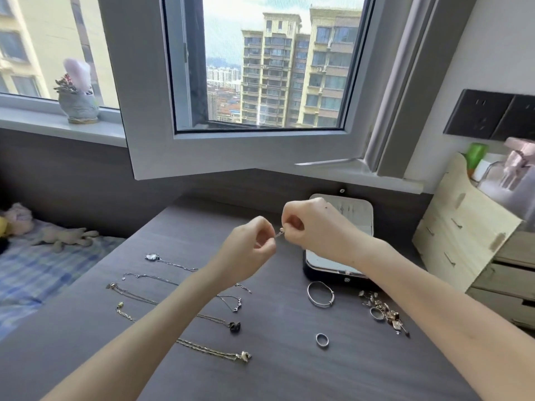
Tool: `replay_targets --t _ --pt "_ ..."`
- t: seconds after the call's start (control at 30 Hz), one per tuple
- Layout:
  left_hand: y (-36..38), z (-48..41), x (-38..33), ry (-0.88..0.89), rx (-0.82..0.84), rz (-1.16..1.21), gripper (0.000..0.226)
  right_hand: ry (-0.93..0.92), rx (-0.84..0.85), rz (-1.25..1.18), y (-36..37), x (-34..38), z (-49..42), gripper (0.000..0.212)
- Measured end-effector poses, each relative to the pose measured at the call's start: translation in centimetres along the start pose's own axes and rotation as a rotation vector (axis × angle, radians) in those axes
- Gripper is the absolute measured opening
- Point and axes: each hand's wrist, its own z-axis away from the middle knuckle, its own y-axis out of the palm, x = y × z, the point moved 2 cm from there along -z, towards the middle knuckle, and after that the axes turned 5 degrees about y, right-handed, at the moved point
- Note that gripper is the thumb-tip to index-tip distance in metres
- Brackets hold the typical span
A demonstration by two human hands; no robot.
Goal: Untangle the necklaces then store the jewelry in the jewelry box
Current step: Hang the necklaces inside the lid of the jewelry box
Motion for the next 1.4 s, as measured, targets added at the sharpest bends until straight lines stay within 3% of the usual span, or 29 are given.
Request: replay_targets --t 0.07,0.23,0.3,0.5,0.63,0.8,0.9,1.13,1.4 --pt "0.2 0.2 -1.0 -0.018 0.043 0.141 0.006 0.02 -0.012 -0.036 -1.0 0.0 0.3 0.011" --pt "0.9 0.4 -2.9 -0.077 0.074 0.524 0.011 0.022 -0.013 0.009 -3.8 0.4 1.4 0.013" --pt "1.2 0.4 -3.5 -0.098 0.052 0.599 0.004 -0.016 -0.015 0.018 -4.2 0.5 1.7 0.012" --pt "1.7 0.3 -4.6 -0.111 -0.003 0.725 0.014 -0.143 -0.027 0.142 -4.6 0.5 2.7 0.013" --pt "1.8 0.4 -4.9 -0.095 -0.089 0.658 0.012 -0.209 -0.044 0.193 -4.9 0.8 3.1 0.016" --pt "1.6 0.4 -5.3 0.099 -0.239 0.216 0.012 -0.189 -0.044 0.161 -5.4 1.1 3.3 0.019" --pt "1.7 0.3 -5.7 0.112 -0.286 0.125 0.014 -0.173 -0.078 0.134 -5.8 1.5 3.2 0.019" --pt "3.9 0.0 -2.5 -0.188 -0.107 0.244 0.009 -0.125 -0.213 0.033 -9.3 2.7 3.3 0.018" --pt "4.7 -0.3 -1.5 -0.506 -0.223 0.73 0.018 -0.017 -0.262 -0.034 -11.6 2.4 5.0 0.014"
